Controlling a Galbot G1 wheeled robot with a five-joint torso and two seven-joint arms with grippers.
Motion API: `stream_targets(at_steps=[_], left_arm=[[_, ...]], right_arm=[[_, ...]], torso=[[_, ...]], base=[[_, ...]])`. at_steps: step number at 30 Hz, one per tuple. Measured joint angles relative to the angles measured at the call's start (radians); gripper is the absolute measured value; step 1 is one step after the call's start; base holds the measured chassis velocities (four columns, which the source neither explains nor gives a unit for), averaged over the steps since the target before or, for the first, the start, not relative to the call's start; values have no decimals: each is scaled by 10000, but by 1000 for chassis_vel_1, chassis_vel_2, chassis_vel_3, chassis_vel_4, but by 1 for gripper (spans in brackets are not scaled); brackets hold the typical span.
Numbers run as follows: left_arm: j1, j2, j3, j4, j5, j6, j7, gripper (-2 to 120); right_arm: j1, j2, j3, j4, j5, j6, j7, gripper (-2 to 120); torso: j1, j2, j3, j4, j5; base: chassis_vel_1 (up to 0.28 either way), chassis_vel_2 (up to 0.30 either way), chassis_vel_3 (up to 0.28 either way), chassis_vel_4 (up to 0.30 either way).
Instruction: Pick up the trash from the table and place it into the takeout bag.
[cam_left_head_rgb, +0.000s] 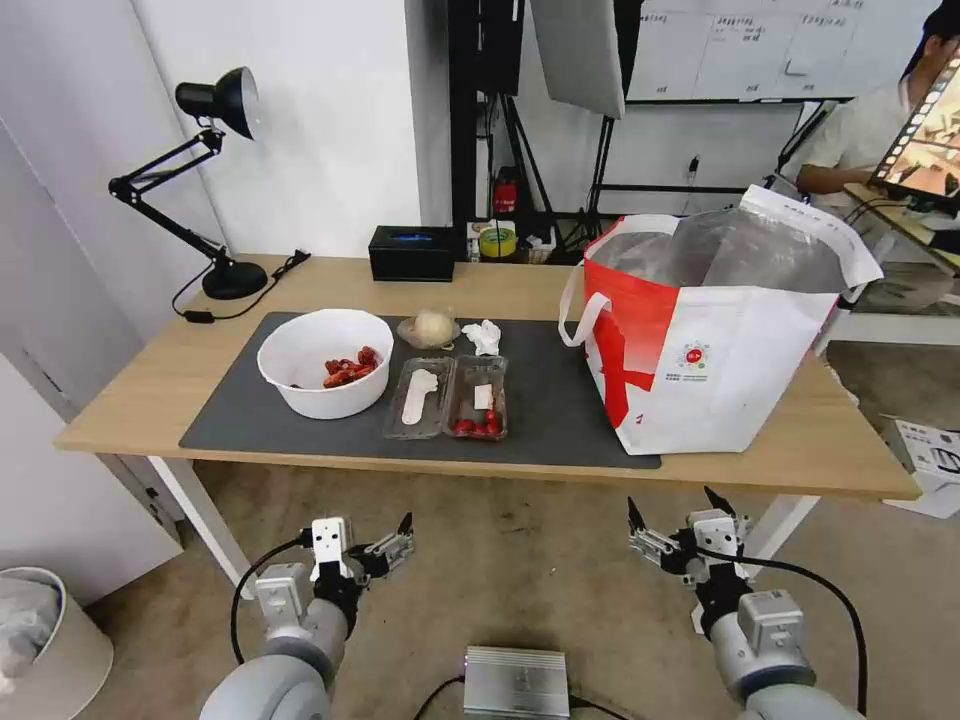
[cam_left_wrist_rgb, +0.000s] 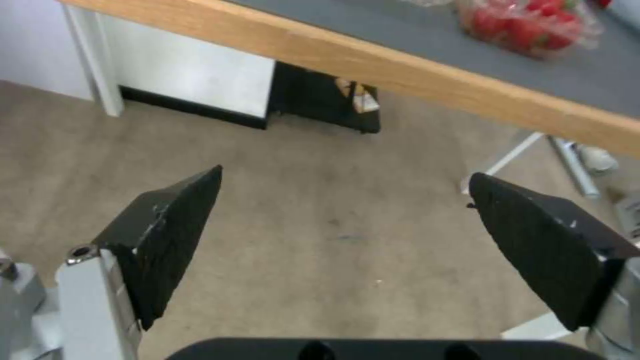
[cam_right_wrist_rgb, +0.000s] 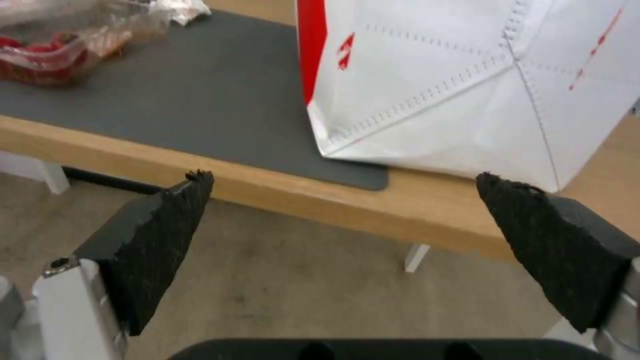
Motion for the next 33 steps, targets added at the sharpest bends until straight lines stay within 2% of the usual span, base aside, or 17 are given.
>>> stream_targets(at_steps=[13, 17, 25, 28, 33], left_arm=[[-534, -101, 117, -47, -1828, 166, -445, 100], [-753, -192, 117, -11, -2977, 172, -694, 100], [-880, -289, 67, 7, -4248, 173, -970, 100], [-948, -354, -3, -31, -5251, 174, -1189, 100], [-1016, -391, -99, -96, -6247, 179, -1357, 100]], right_arm=[[125, -68, -262, -86, 62, 51, -27, 100], [142, -77, -349, -142, 61, 56, -28, 100], [161, -69, -488, -213, 48, 59, -28, 100], [164, -66, -575, -230, 45, 60, -29, 100], [171, -64, -627, -245, 39, 60, -28, 100]], torso=[[-1, 2, 0, -1, 1], [0, 2, -1, -1, 0], [-1, 2, -1, -1, 0], [-1, 2, -1, -1, 0], [-1, 2, -1, -1, 0]], base=[[0, 0, 0, 0], [0, 0, 0, 0], [0, 0, 0, 0], [0, 0, 0, 0], [0, 0, 0, 0]])
